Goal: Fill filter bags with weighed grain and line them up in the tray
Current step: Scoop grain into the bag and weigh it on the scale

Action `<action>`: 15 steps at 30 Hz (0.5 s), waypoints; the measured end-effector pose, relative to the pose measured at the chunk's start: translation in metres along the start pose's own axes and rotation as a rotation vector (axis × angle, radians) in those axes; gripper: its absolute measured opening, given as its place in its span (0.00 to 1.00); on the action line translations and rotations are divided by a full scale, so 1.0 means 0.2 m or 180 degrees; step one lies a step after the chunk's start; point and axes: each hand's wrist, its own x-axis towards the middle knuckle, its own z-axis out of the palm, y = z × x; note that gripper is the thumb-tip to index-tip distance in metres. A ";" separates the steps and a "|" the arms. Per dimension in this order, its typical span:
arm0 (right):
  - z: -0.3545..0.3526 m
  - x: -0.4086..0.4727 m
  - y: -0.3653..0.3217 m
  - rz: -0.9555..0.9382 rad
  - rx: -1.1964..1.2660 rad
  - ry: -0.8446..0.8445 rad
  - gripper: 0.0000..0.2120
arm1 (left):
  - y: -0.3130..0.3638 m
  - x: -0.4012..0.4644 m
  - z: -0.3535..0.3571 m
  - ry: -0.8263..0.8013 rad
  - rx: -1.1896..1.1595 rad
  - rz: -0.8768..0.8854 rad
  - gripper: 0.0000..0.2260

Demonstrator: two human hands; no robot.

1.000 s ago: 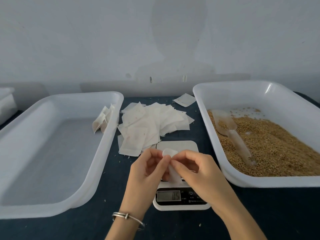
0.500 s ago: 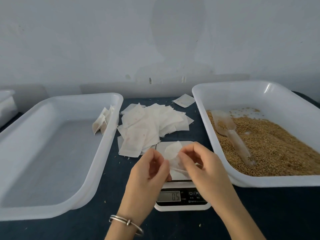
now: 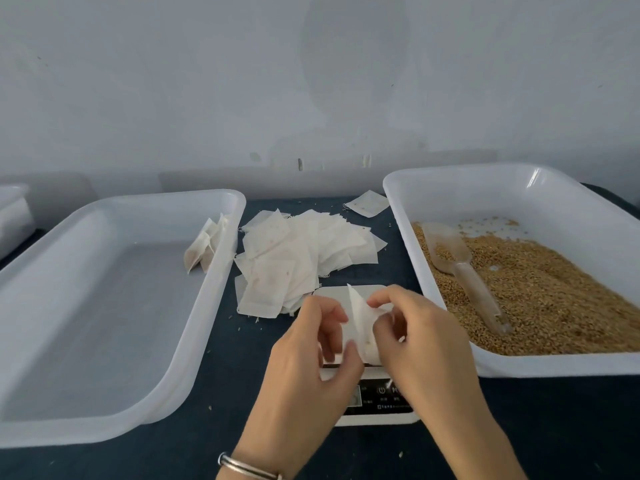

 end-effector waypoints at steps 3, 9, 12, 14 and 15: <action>-0.04 0.02 0.01 0.0312 0.0886 -0.0400 0.08 | -0.01 0.01 -0.02 -0.0465 0.0413 0.0403 0.40; -0.06 0.02 -0.01 0.0580 0.1601 -0.1161 0.05 | -0.02 0.04 0.08 -0.0346 0.1142 0.0310 0.36; -0.07 0.01 -0.01 0.0316 0.1218 -0.0758 0.10 | -0.05 0.03 0.09 -0.0382 0.0906 0.0184 0.32; -0.08 0.01 0.00 0.0036 0.0853 -0.0665 0.12 | -0.06 0.03 0.09 -0.0161 0.0501 0.0124 0.22; -0.08 0.01 0.00 -0.0077 0.0735 -0.0673 0.13 | -0.06 0.04 0.08 -0.0071 0.0324 0.0039 0.20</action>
